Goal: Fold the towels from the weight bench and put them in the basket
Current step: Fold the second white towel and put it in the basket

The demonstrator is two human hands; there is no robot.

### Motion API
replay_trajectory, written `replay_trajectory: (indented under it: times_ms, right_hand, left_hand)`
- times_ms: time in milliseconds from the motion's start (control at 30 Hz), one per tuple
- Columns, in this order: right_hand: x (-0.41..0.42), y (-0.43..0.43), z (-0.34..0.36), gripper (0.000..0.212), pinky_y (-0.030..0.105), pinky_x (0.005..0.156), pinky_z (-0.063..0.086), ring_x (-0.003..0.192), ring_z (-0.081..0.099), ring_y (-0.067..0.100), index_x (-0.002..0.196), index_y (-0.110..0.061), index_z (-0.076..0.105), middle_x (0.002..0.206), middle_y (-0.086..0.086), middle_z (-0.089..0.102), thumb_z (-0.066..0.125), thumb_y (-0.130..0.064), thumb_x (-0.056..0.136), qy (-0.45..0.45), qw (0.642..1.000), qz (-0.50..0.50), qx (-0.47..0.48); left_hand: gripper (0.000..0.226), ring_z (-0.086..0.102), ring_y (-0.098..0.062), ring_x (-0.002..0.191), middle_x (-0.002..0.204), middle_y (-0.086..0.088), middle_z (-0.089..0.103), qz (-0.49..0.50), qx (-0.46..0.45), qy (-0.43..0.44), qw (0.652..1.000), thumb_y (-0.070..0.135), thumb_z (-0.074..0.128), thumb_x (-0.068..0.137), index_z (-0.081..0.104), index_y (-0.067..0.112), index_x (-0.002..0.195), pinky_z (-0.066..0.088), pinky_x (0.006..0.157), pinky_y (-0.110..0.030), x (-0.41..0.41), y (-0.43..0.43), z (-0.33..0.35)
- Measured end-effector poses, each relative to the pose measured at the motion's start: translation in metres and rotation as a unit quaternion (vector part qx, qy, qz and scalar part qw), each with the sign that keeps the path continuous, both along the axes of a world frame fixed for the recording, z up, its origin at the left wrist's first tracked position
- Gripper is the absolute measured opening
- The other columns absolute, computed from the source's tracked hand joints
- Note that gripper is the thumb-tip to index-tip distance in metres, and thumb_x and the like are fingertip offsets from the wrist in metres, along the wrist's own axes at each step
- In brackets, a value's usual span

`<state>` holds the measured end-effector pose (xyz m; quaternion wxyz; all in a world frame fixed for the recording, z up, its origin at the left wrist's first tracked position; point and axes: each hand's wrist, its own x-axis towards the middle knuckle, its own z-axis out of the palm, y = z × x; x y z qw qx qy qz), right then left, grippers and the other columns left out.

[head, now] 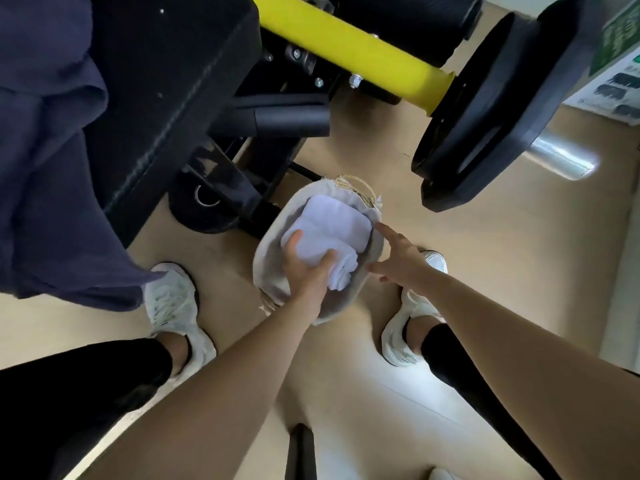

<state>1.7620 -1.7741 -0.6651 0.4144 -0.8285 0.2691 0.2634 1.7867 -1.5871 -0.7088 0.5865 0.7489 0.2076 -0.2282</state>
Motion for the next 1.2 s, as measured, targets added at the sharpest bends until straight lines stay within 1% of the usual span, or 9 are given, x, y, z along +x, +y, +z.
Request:
replay_trajectory:
  times_ms: [67, 167, 300, 467, 667, 767, 867, 1000, 1200]
  right_hand:
    - [0.005, 0.005, -0.007, 0.091, 0.046, 0.070, 0.063, 0.106, 0.062, 0.033, 0.154, -0.036, 0.028, 0.140, 0.008, 0.041, 0.076, -0.009, 0.081, -0.012, 1.000, -0.010, 0.013]
    - [0.004, 0.010, -0.016, 0.098, 0.052, 0.073, 0.061, 0.117, 0.054, 0.035, 0.155, -0.033, 0.025, 0.135, 0.011, 0.045, 0.076, -0.006, 0.075, -0.050, 0.999, -0.016, -0.009]
    - [-0.004, 0.014, -0.025, 0.099, 0.047, 0.095, 0.054, 0.121, 0.052, 0.028, 0.155, -0.035, 0.021, 0.123, 0.001, 0.043, 0.073, -0.011, 0.075, -0.075, 0.997, -0.020, -0.030]
    - [-0.009, 0.019, -0.026, 0.100, 0.040, 0.101, 0.050, 0.123, 0.049, 0.021, 0.153, -0.044, 0.021, 0.123, -0.004, 0.043, 0.070, -0.008, 0.073, -0.105, 0.993, -0.050, 0.000]
    - [-0.018, 0.019, -0.036, 0.116, 0.039, 0.103, 0.051, 0.128, 0.050, 0.018, 0.155, -0.045, 0.014, 0.151, -0.004, 0.031, 0.081, -0.027, 0.062, -0.114, 0.993, -0.037, 0.015]
    - [-0.024, 0.018, -0.044, 0.123, 0.043, 0.105, 0.050, 0.137, 0.047, 0.026, 0.158, -0.035, 0.016, 0.165, -0.003, 0.009, 0.088, -0.033, 0.059, -0.112, 0.993, 0.021, -0.009]
    - [-0.026, 0.016, -0.048, 0.116, 0.044, 0.106, 0.049, 0.135, 0.049, 0.030, 0.157, -0.026, 0.024, 0.167, 0.002, 0.005, 0.091, -0.025, 0.063, -0.114, 0.992, 0.049, -0.032]
    - [-0.030, 0.025, -0.046, 0.104, 0.044, 0.099, 0.053, 0.126, 0.056, 0.031, 0.154, -0.022, 0.033, 0.165, 0.005, 0.006, 0.089, -0.022, 0.066, -0.124, 0.989, 0.050, -0.061]
    - [-0.024, 0.023, -0.040, 0.105, 0.041, 0.103, 0.050, 0.129, 0.053, 0.031, 0.154, -0.021, 0.033, 0.165, 0.008, 0.003, 0.091, -0.022, 0.066, -0.107, 0.991, 0.054, -0.058]
  left_hand:
    - [0.084, 0.048, -0.016, 0.137, 0.150, 0.005, 0.047, 0.028, -0.008, -0.007, 1.000, 0.030, 0.082, 0.081, 0.035, 0.034, 0.151, 0.047, 0.106, -0.026, 0.000, -0.008, -0.017]
    - [0.085, 0.042, -0.015, 0.134, 0.151, 0.003, 0.037, 0.042, -0.005, -0.046, 0.998, 0.032, 0.079, 0.086, 0.025, 0.033, 0.151, 0.043, 0.093, -0.012, -0.005, -0.016, -0.037]
    - [0.092, 0.036, -0.016, 0.126, 0.151, -0.004, 0.030, 0.028, 0.072, -0.045, 0.996, 0.040, 0.082, 0.082, 0.019, 0.036, 0.150, 0.040, 0.095, -0.030, -0.003, -0.025, -0.051]
    - [0.090, 0.041, -0.041, 0.127, 0.146, -0.015, 0.026, -0.038, 0.182, 0.013, 0.982, 0.060, 0.077, 0.074, 0.020, 0.046, 0.143, 0.045, 0.088, -0.041, 0.002, -0.022, -0.041]
    - [0.087, 0.035, -0.039, 0.134, 0.153, -0.017, 0.034, -0.191, 0.416, -0.168, 0.873, 0.071, 0.066, 0.078, 0.045, 0.021, 0.147, 0.046, 0.097, -0.049, 0.001, -0.008, -0.023]
    - [0.099, 0.023, -0.035, 0.152, 0.166, -0.013, 0.026, -0.262, 0.405, -0.163, 0.861, 0.075, 0.059, 0.082, 0.033, 0.015, 0.157, 0.034, 0.116, -0.052, 0.003, -0.001, -0.030]
    - [0.106, 0.019, -0.035, 0.155, 0.169, -0.014, 0.019, -0.280, 0.376, -0.125, 0.875, 0.080, 0.054, 0.083, 0.023, 0.015, 0.161, 0.025, 0.122, -0.051, 0.008, 0.001, -0.037]
    - [0.105, 0.028, -0.039, 0.146, 0.164, -0.011, 0.026, -0.271, 0.403, -0.111, 0.867, 0.079, 0.061, 0.078, 0.032, 0.017, 0.157, 0.029, 0.119, -0.048, 0.015, -0.006, -0.038]
    - [0.103, 0.032, -0.039, 0.136, 0.159, -0.009, 0.029, -0.272, 0.429, -0.100, 0.855, 0.079, 0.064, 0.073, 0.035, 0.020, 0.153, 0.047, 0.097, -0.047, 0.019, -0.015, -0.043]
